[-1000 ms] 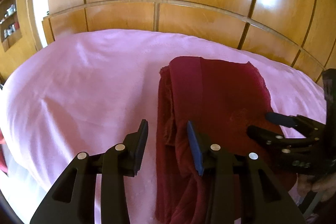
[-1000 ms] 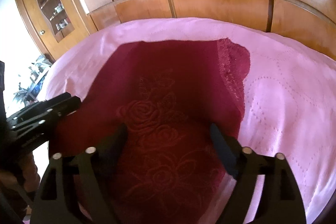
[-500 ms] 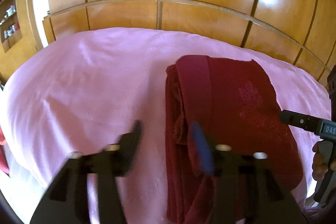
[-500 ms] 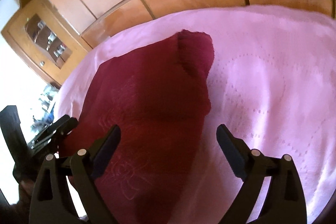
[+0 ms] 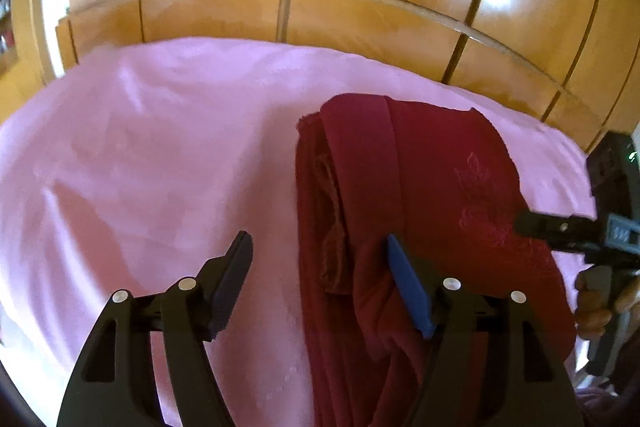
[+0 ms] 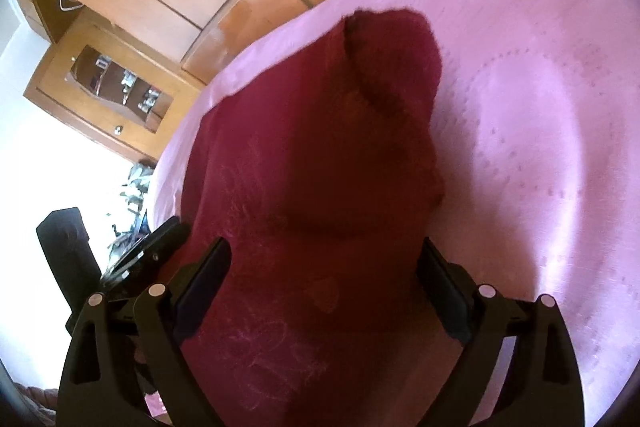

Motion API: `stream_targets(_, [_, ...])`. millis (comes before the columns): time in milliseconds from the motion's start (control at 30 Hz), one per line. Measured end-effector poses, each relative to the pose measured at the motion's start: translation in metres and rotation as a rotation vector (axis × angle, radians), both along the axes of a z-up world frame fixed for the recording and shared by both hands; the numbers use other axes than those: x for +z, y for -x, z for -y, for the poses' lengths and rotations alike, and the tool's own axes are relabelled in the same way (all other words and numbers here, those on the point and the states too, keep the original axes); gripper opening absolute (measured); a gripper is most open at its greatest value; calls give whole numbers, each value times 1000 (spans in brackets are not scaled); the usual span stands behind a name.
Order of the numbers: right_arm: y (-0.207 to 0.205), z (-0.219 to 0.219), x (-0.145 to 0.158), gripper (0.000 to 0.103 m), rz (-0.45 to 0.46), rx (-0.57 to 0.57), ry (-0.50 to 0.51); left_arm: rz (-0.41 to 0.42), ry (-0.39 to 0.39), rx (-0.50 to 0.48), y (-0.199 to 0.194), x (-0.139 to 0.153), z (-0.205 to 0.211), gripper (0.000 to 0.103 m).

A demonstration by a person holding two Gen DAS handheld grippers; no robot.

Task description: Fold small clothes

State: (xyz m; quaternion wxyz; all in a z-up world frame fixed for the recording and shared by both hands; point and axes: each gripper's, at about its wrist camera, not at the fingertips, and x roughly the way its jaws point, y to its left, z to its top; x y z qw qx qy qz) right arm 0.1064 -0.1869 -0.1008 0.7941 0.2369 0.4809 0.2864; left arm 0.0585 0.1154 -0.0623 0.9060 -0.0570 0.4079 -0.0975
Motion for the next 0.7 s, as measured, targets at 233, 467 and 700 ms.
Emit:
stream_targets(233, [4,0,-7,88,-21,31,-57,-93,248,-63,-16,-19,-27,68])
stream_targets(467, [2,-2,-6,68,-19,27,-52,-207,474,-59,-24,-42,-39,68])
stream_targets(700, [10,-8,13,41,46,40,-6,-164,478,-124,-13,-32,-22,33])
